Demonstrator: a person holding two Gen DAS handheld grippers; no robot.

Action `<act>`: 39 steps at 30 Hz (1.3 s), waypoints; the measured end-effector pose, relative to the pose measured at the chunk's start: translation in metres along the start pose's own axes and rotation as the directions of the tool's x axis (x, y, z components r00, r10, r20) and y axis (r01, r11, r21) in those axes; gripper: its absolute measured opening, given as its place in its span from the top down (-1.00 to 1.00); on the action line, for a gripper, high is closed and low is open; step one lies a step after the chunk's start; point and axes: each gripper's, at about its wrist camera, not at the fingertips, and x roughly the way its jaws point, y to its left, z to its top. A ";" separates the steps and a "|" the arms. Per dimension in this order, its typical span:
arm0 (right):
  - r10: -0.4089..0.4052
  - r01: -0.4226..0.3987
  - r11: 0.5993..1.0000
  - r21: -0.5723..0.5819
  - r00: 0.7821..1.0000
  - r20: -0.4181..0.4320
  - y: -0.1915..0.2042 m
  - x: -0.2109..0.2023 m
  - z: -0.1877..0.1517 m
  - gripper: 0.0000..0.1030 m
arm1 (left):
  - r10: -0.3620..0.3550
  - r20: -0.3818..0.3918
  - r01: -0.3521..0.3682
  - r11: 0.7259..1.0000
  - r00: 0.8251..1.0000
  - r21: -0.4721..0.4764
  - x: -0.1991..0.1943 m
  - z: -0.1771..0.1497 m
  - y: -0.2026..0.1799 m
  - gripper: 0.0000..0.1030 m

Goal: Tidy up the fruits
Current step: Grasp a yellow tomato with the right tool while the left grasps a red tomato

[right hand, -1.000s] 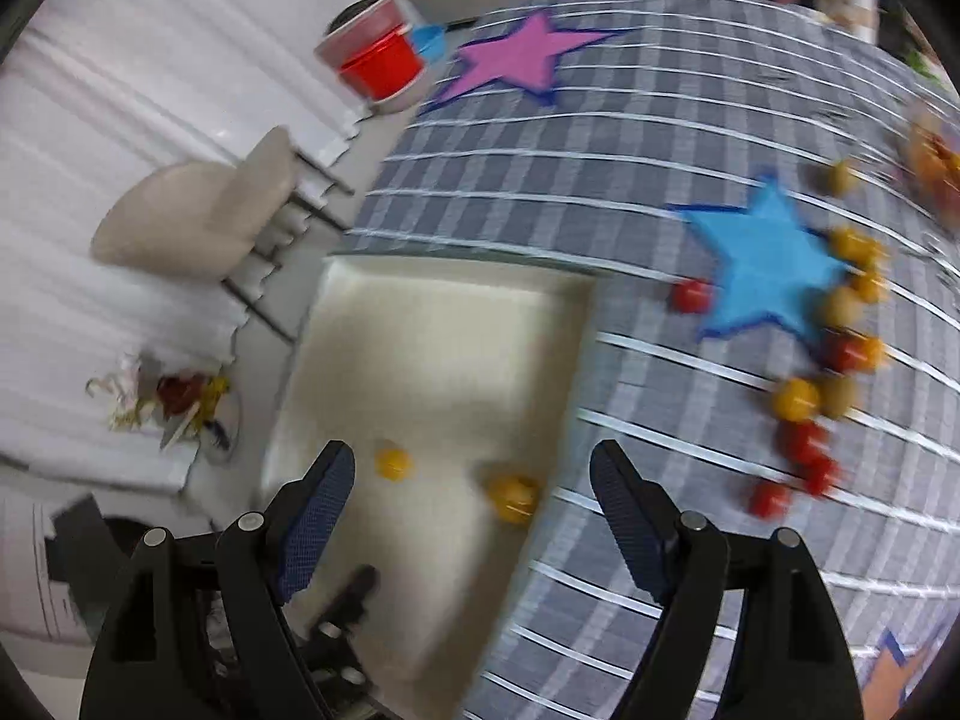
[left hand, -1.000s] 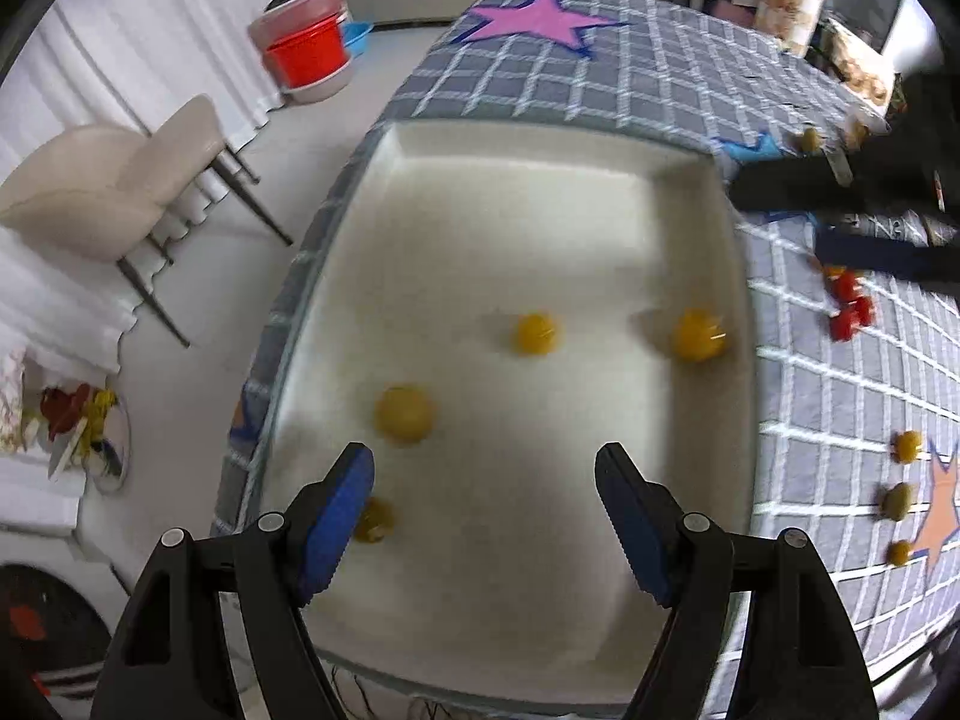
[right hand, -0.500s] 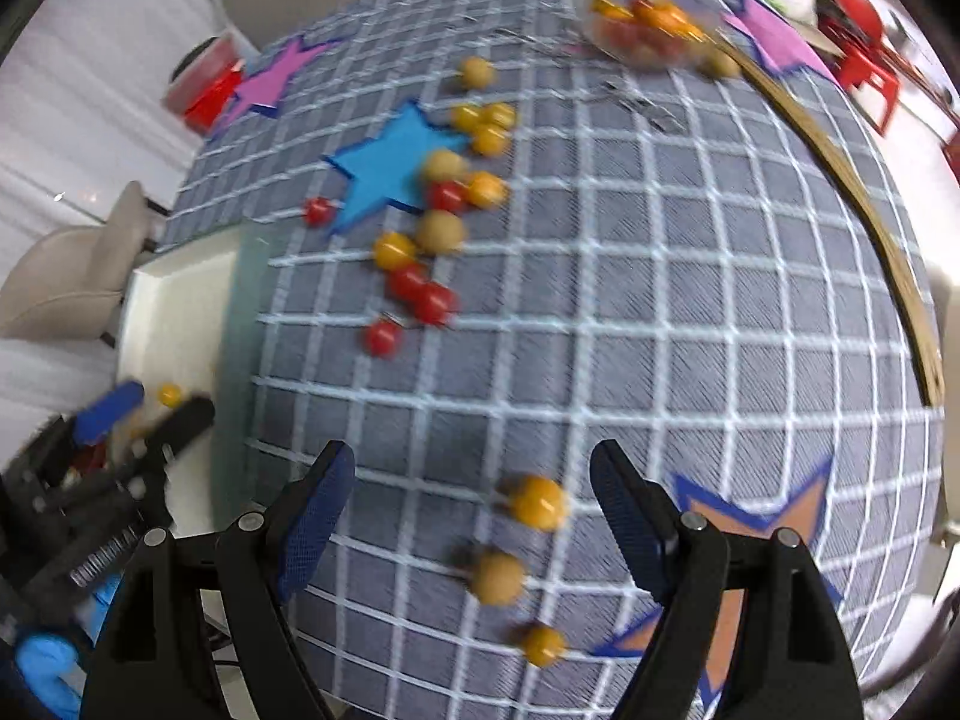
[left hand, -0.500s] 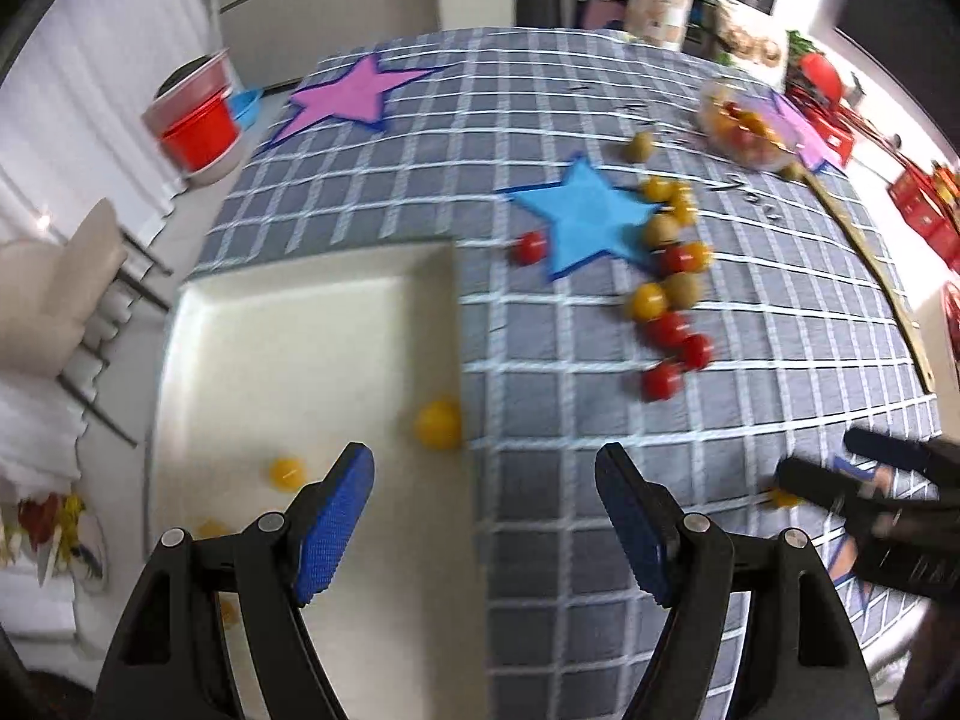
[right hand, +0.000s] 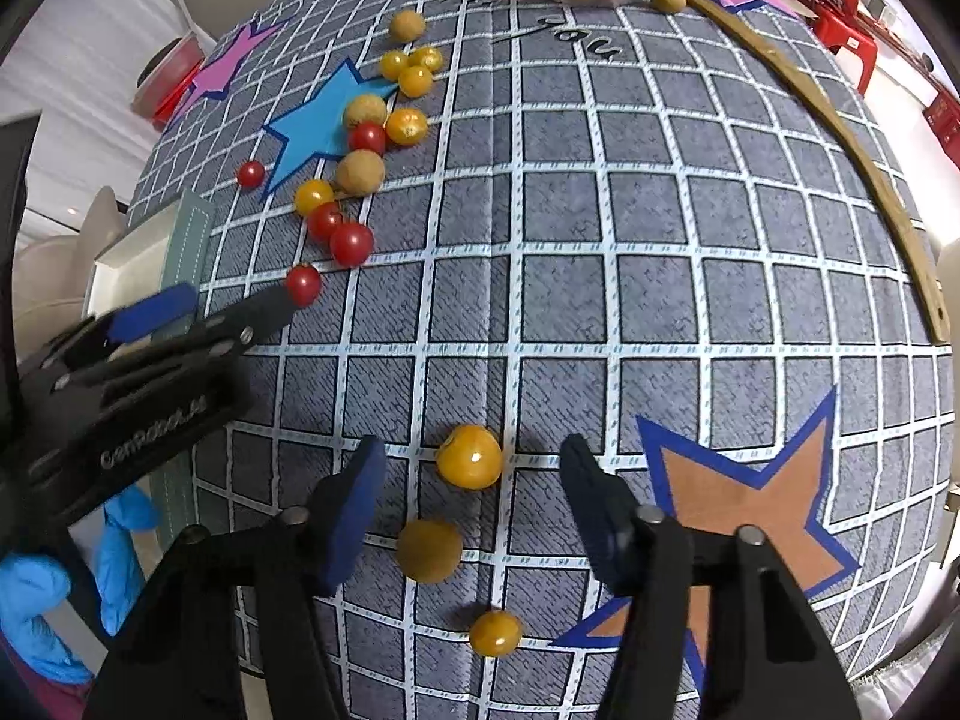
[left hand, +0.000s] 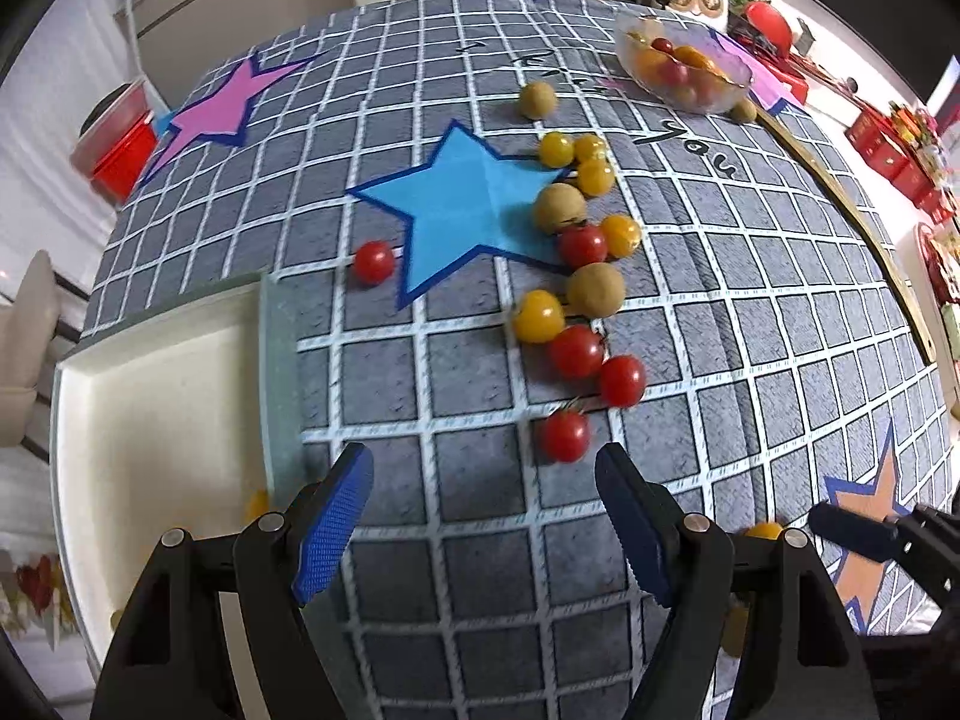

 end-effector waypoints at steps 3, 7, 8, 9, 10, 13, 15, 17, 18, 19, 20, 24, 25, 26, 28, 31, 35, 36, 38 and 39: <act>0.003 -0.003 1.000 -0.001 1.000 -0.010 0.000 0.006 0.000 -0.18 | -0.002 -0.007 0.002 1.000 1.000 0.008 0.006 0.002 -0.005 -0.50; -0.004 0.004 1.000 -0.012 1.000 -0.010 0.000 0.009 0.000 -0.18 | 0.002 -0.011 -0.002 1.000 1.000 0.018 0.013 0.005 -0.011 -0.50; -0.009 0.009 1.000 -0.020 1.000 -0.008 0.001 0.009 0.000 -0.16 | 0.002 -0.014 -0.002 1.000 1.000 0.019 0.014 0.005 -0.013 -0.50; -0.014 0.013 1.000 -0.026 1.000 -0.007 0.003 0.010 0.000 -0.15 | 0.001 -0.016 -0.001 1.000 1.000 0.017 0.015 0.005 -0.014 -0.50; -0.020 0.020 0.999 -0.031 1.000 -0.005 0.003 0.009 0.000 -0.11 | 0.001 -0.017 0.000 1.000 1.000 0.017 0.016 0.005 -0.015 -0.50; -0.040 0.040 0.998 -0.044 0.999 0.000 0.005 0.010 0.002 0.18 | 0.004 -0.028 -0.003 1.000 1.000 0.017 0.019 0.004 -0.017 -0.17; -0.059 0.059 0.996 -0.062 0.998 0.003 0.008 0.011 0.002 0.31 | -0.002 -0.027 0.002 1.000 1.000 0.006 0.019 0.005 -0.016 -0.13; -0.056 0.056 0.996 -0.069 0.998 0.002 0.009 0.012 0.001 0.42 | -0.018 -0.023 0.018 1.000 1.000 0.003 0.018 0.005 -0.016 0.13; -0.048 0.048 0.996 -0.072 0.999 -0.001 0.012 0.014 0.002 0.48 | -0.019 -0.018 0.019 1.000 1.000 0.009 0.017 0.004 -0.017 0.33; -0.039 0.039 0.997 -0.072 0.999 -0.005 0.013 0.014 0.002 0.50 | -0.021 -0.016 0.022 1.000 1.000 0.017 0.016 0.004 -0.019 0.43; -0.034 0.033 0.997 -0.067 0.999 -0.005 0.014 0.015 0.003 0.50 | -0.027 -0.014 0.027 0.999 1.000 0.020 0.016 0.004 -0.020 0.59; 0.041 -0.041 0.999 -0.015 0.999 -0.002 0.007 0.013 0.004 0.50 | -0.069 -0.023 0.068 0.998 0.997 -0.016 0.012 0.000 -0.017 0.60; 0.051 -0.051 0.999 -0.010 0.999 0.000 0.005 0.012 0.004 0.50 | -0.074 -0.024 0.073 0.997 0.997 -0.024 0.011 -0.002 -0.015 0.60; 0.068 -0.068 0.998 -0.002 0.998 0.004 0.002 0.010 0.005 0.50 | -0.076 -0.021 0.075 0.997 0.997 -0.032 0.009 -0.002 -0.012 0.60; 0.084 -0.084 0.996 0.012 0.996 0.003 0.000 0.009 0.006 0.50 | -0.082 -0.013 0.081 0.996 0.997 -0.044 0.003 -0.003 -0.007 0.60; 0.097 -0.097 0.995 0.025 0.995 0.004 -0.003 0.007 0.009 0.50 | -0.082 0.003 0.082 0.995 0.997 -0.058 -0.008 -0.007 0.000 0.60; 0.103 -0.104 0.994 0.030 0.995 0.007 -0.005 0.002 0.009 0.50 | -0.081 0.023 0.083 0.993 0.996 -0.079 -0.023 -0.014 0.010 0.60; 0.103 -0.103 0.994 0.027 0.995 0.008 -0.004 0.001 0.010 0.50 | -0.079 0.030 0.082 0.993 0.996 -0.086 -0.027 -0.016 0.014 0.60; 0.100 -0.100 0.995 0.018 0.995 0.013 -0.003 -0.001 0.011 0.50 | -0.074 0.036 0.077 0.993 0.997 -0.093 -0.030 -0.019 0.019 0.60; 0.098 -0.098 0.995 0.014 0.995 0.014 -0.002 -0.001 0.012 0.50 | -0.075 0.038 0.078 0.992 0.996 -0.102 -0.031 -0.022 0.023 0.60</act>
